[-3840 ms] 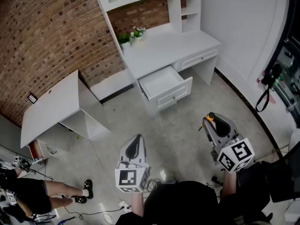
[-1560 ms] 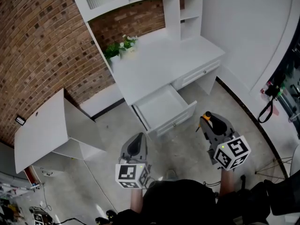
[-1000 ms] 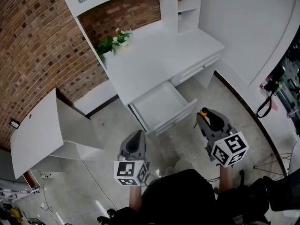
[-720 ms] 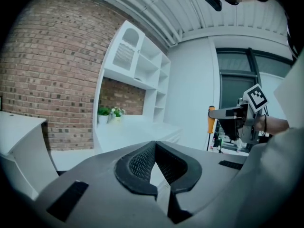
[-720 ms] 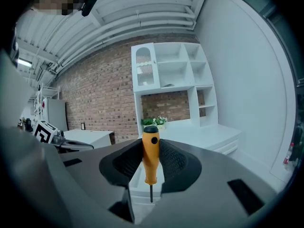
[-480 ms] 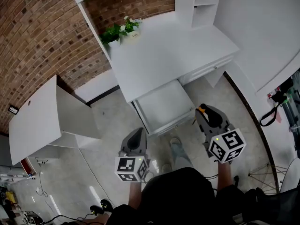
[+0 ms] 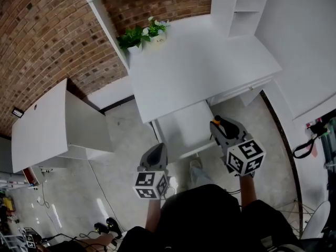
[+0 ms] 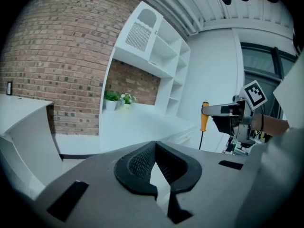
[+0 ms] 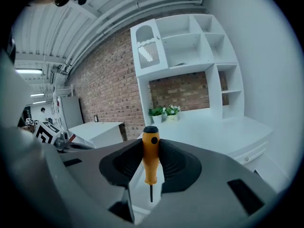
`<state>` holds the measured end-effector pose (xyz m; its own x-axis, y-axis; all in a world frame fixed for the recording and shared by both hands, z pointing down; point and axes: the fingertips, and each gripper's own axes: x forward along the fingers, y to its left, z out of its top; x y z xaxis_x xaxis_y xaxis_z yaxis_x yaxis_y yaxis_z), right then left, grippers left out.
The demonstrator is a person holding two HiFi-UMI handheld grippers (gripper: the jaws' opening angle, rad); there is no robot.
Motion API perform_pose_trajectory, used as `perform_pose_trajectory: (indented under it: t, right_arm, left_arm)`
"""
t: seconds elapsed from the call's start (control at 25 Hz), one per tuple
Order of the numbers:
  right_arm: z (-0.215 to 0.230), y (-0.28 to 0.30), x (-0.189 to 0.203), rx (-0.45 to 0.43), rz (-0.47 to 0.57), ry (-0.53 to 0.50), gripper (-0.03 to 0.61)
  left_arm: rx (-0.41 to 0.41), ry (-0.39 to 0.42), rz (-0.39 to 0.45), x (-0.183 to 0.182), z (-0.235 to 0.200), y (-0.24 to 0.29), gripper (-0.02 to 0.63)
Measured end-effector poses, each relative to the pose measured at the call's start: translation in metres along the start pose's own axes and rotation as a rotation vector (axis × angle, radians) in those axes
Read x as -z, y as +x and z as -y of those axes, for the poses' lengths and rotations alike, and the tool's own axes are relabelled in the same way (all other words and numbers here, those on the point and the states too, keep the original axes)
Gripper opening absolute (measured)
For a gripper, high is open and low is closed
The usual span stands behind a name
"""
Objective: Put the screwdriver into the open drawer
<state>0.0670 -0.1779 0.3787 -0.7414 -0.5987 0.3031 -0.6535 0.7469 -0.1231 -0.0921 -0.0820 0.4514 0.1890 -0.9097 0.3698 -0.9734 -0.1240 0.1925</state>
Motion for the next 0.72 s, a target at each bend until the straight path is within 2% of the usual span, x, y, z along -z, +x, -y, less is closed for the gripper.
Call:
perform_pose_trajectory:
  t: [0.44,0.56,0.72]
  right_arm:
    - [0.030,0.075,0.031,-0.184,-0.167,-0.031,0.114]
    - [0.033,0.092,0.045,-0.230,-0.225,-0.057,0.115]
    - [0.030,0.111,0.073,-0.279,-0.317,-0.085,0.114]
  left_arm:
    - [-0.106,-0.097,-0.067,0.015,-0.016,0.056,0.009]
    - [-0.111,-0.107,-0.094,0.022,-0.017,0.071,0.008]
    - [-0.102,-0.119,-0.170,0.040,-0.021,0.084,0.008]
